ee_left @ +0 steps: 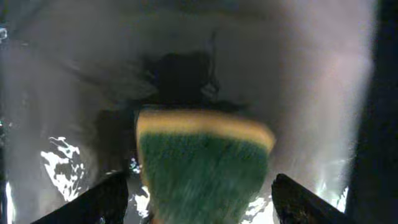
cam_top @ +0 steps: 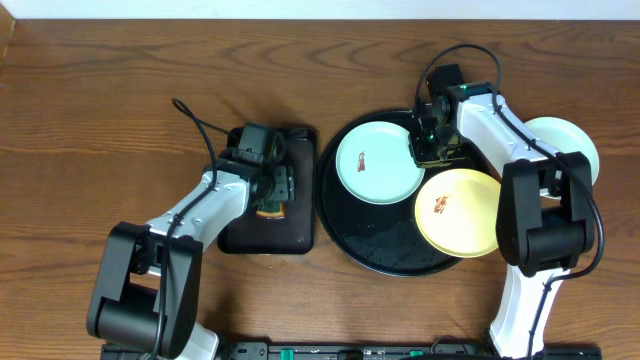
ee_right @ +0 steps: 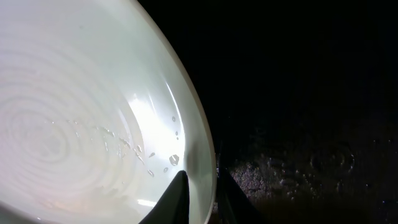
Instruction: Clean dirty plates on tray and stack at the side
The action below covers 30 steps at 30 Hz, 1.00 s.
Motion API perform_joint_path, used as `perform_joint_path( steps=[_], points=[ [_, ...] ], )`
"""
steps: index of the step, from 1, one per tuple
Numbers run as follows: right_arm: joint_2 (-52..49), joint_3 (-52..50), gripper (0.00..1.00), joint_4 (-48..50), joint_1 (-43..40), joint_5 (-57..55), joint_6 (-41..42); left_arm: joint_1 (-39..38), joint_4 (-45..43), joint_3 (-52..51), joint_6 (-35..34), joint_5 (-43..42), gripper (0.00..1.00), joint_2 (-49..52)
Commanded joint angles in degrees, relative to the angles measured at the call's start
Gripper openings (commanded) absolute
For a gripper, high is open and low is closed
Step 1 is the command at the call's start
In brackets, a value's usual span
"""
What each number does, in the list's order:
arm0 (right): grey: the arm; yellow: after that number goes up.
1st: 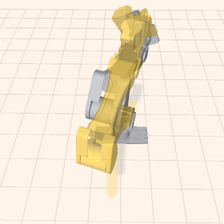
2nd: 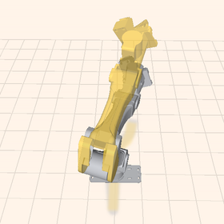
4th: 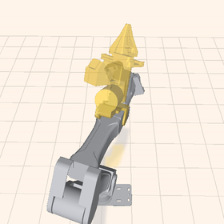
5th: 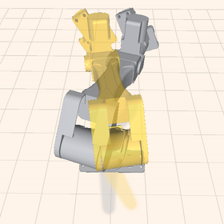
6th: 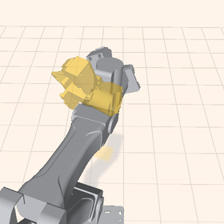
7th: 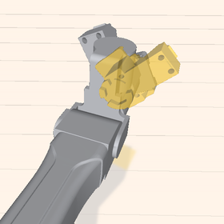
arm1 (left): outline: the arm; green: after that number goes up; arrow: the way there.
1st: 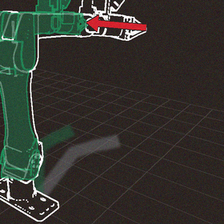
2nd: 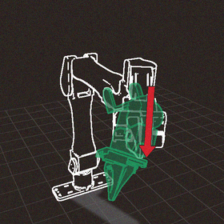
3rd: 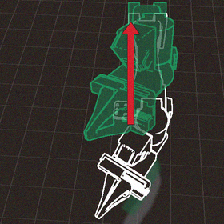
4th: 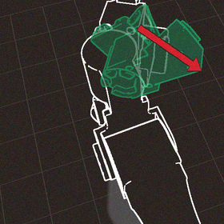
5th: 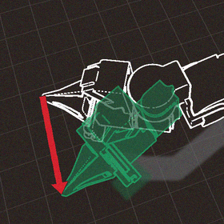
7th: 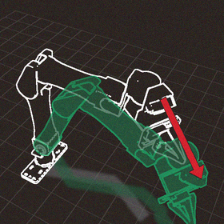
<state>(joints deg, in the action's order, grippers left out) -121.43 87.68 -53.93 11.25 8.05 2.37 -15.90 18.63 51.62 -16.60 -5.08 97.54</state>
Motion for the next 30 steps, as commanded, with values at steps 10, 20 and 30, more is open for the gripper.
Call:
perform_joint_path(
  steps=[10, 20, 30],
  points=[
    [1.79, -0.22, 0.15, -0.22, 0.48, -0.35, 0.13, -0.20, -4.20, -0.09, 0.09, 1.29, 0.08, 1.01],
    [1.79, -0.22, 0.16, -0.20, 0.48, -0.35, 0.11, 0.39, 1.44, 5.01, 0.26, 1.70, 0.68, 0.00],
    [1.79, -0.22, 0.16, 0.17, 0.48, -0.35, 0.11, -1.33, 12.20, 6.54, 0.94, 1.73, 0.52, 0.96]
  ],
)
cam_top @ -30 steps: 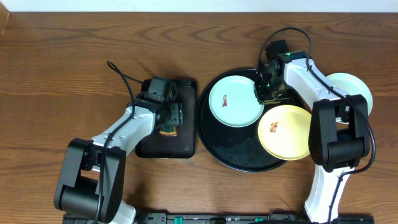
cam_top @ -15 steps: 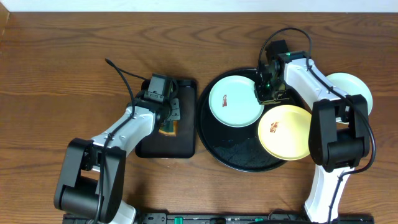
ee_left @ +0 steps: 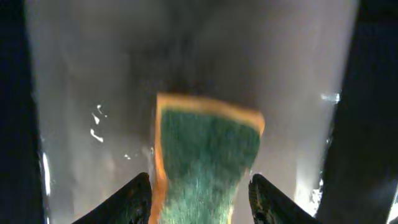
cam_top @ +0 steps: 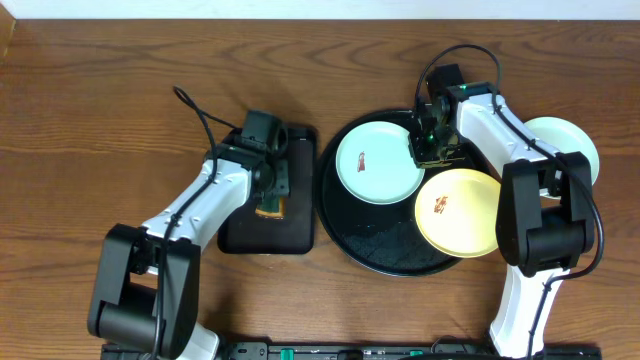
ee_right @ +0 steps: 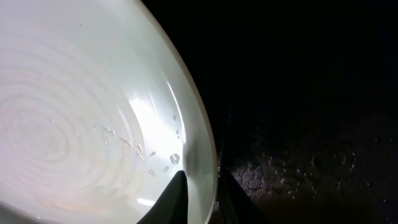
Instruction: Clean dirty plates on tray and stack at the side
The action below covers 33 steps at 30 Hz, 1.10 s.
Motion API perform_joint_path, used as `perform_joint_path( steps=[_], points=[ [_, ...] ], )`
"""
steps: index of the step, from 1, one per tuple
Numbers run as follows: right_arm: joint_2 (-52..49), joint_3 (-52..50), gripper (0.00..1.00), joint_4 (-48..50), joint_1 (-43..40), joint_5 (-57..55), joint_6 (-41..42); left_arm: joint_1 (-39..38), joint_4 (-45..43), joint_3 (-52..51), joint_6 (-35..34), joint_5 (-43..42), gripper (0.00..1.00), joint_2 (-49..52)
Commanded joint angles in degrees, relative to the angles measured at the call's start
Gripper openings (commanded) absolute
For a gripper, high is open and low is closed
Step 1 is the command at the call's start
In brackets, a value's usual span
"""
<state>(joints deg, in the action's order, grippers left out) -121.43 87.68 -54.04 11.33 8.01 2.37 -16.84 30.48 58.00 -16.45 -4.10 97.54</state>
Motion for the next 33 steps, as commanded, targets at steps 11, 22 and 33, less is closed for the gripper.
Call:
perform_joint_path(
  steps=[11, 22, 33],
  points=[
    [1.79, -2.62, 0.12, 3.30, 0.39, -0.33, 0.13, -0.28, 0.15, -0.07, 0.76, 0.72, 0.53, 1.16],
    [1.86, 0.72, 0.17, 1.07, 0.07, -2.62, 0.15, -0.28, 0.31, -0.07, 0.98, 0.72, 0.53, 1.16],
    [1.86, 0.96, 0.06, 1.11, -0.02, -2.58, 1.92, -0.28, 0.33, -0.07, 0.98, 0.72, 0.49, 1.16]
  ],
)
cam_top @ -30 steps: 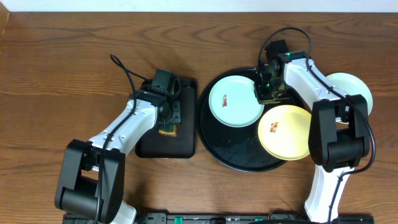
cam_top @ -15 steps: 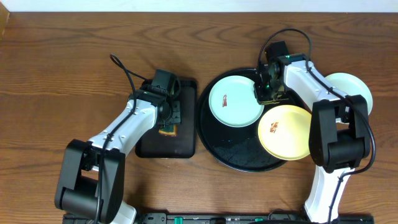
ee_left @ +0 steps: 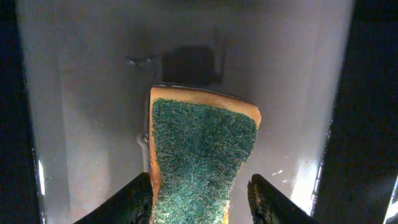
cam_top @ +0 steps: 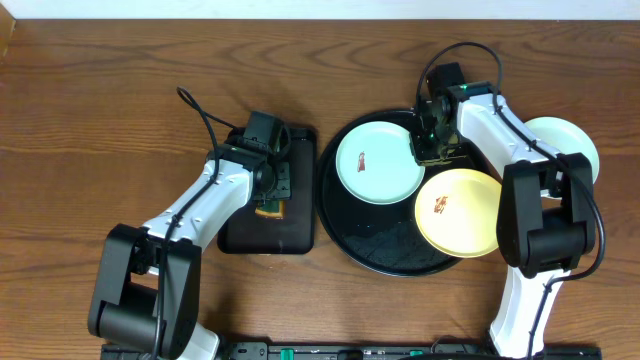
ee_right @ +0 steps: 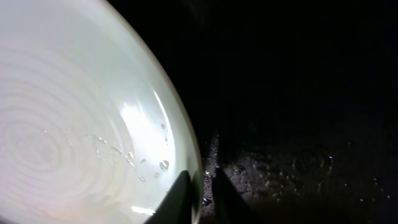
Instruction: Clean dirty plates on tray and stack at the side
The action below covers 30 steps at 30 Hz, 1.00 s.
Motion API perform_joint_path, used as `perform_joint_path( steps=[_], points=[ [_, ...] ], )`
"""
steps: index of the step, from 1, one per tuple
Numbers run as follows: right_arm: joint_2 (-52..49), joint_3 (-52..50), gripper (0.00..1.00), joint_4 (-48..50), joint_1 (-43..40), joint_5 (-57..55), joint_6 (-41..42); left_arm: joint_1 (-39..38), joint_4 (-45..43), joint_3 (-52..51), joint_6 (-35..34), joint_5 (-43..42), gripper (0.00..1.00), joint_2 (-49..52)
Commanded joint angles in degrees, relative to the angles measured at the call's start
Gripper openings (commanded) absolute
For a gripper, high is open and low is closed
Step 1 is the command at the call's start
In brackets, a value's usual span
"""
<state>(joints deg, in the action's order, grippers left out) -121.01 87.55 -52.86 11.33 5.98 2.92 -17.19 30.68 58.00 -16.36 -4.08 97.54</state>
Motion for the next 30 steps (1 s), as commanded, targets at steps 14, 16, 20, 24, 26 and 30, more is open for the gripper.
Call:
perform_joint_path(
  steps=[14, 16, 20, 24, 26, 30],
  points=[
    [1.44, 0.83, 0.01, -0.33, 0.02, 0.04, 1.31, 0.07, -1.29, -2.64, 0.90, 0.72, 0.48, 1.18],
    [1.44, 0.83, 0.01, -0.33, 0.02, 0.04, 1.31, 0.07, -1.46, -3.10, 0.90, 0.72, 0.48, 1.18],
    [1.44, 0.83, 0.01, -0.33, 0.02, 0.04, 1.31, 0.07, -1.60, -3.30, 0.90, 0.72, 0.48, 1.18],
    [1.44, 0.83, 0.01, -0.33, 0.00, 0.04, 1.31, 0.07, -1.62, -3.37, 0.90, 0.72, 0.48, 1.51],
    [1.44, 0.83, 0.01, -0.35, 0.00, 0.04, 1.29, 0.07, -1.62, -3.39, 0.87, 0.72, 0.48, 2.05],
    [1.44, 0.83, 0.01, -0.33, 0.00, 0.04, 1.29, 0.07, -1.62, -3.39, 0.87, 0.70, 0.47, 3.63]
  ],
)
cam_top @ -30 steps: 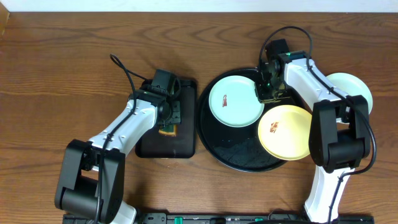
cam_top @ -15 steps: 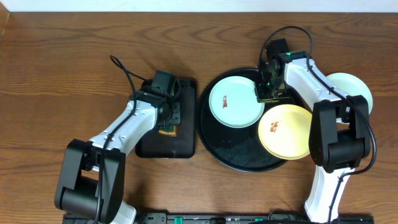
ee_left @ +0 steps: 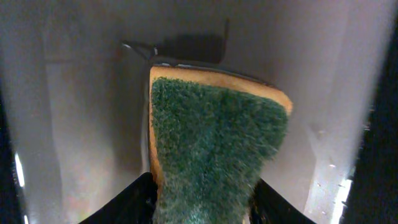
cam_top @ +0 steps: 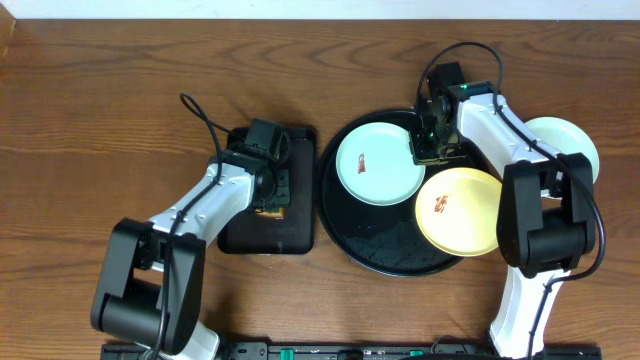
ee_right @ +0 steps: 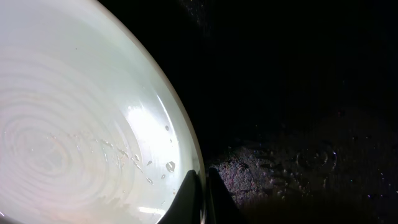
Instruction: Clean dirty plates on tray and stack at the side
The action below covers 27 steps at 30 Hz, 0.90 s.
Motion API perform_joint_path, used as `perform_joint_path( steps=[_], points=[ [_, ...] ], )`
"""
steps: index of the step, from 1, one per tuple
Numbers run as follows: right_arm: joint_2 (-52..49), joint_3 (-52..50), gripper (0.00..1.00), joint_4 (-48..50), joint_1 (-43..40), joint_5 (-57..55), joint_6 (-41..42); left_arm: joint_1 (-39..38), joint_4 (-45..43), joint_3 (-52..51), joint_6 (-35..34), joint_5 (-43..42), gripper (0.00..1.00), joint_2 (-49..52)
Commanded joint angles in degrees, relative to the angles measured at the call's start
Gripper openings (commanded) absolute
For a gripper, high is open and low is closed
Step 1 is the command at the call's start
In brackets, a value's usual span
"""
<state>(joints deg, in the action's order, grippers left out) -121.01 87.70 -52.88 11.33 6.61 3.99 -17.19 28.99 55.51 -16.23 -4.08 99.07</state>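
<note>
A pale green plate (cam_top: 378,162) with a red smear lies at the left of the round black tray (cam_top: 385,255). My right gripper (cam_top: 428,150) is shut on that plate's right rim, and its fingertips (ee_right: 189,190) pinch the wet edge of the plate (ee_right: 74,124). A yellow plate (cam_top: 458,212), also smeared, lies at the tray's right. A green-and-yellow sponge (ee_left: 211,143) is held in my left gripper (ee_left: 202,199) over the dark rectangular tray (cam_top: 300,235). The sponge's end (cam_top: 268,208) shows under the left gripper (cam_top: 272,190).
A clean pale plate (cam_top: 570,140) sits on the table to the right of the round tray, partly behind the right arm. The rectangular tray's floor (ee_left: 81,112) is wet. Brown wooden table (cam_top: 100,120) lies all round.
The right fingertips have drawn closer together on the green plate's rim. The sponge fills more of the left wrist view, still held, and the left gripper has shifted slightly over the rectangular tray.
First the left gripper stood open around the sponge in the rectangular tray while the right fingers straddled the green plate's rim. Then the left gripper was shut on the sponge and has kept it. The right fingers narrowed and now pinch the rim.
</note>
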Motion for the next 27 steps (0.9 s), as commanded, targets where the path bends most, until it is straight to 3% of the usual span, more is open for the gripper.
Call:
perform_joint_path(
  steps=[1, 6, 15, 16, 18, 21, 24, 27],
  points=[
    [1.44, 0.68, 0.01, -0.31, 0.00, -0.59, 0.22, 0.07, 0.04, -0.90, 0.74, 0.68, 0.45, 2.40],
    [1.44, 0.68, 0.01, -0.31, 0.00, -0.59, 0.22, 0.09, -0.79, -0.59, 0.76, 0.72, 0.08, 1.90],
    [1.44, 0.68, 0.01, -0.31, 0.02, -0.59, 0.22, 0.07, -0.37, 0.72, 0.76, 1.18, 0.09, -1.40],
    [1.44, 0.68, 0.01, -0.31, 0.02, -0.59, 0.22, 0.07, -0.28, 0.72, 0.76, 1.18, 0.25, -1.33],
    [1.44, 0.68, 0.01, -0.31, 0.00, -0.59, 0.22, 0.07, 0.00, 0.70, 0.76, 1.18, 0.39, -1.33],
    [1.44, 0.68, 0.01, -0.31, 0.02, -0.59, 0.22, 0.07, 0.02, 0.68, 0.74, 1.16, 0.41, -1.31],
    [1.44, 0.68, 0.01, -0.31, 0.02, -0.59, 0.22, 0.07, 0.00, 0.61, 0.74, 1.16, 0.40, -1.31],
    [1.44, 0.68, 0.01, -0.33, 0.00, -0.61, 0.20, 0.07, -0.09, 0.52, 0.76, 1.18, 0.08, -1.31]
  ],
)
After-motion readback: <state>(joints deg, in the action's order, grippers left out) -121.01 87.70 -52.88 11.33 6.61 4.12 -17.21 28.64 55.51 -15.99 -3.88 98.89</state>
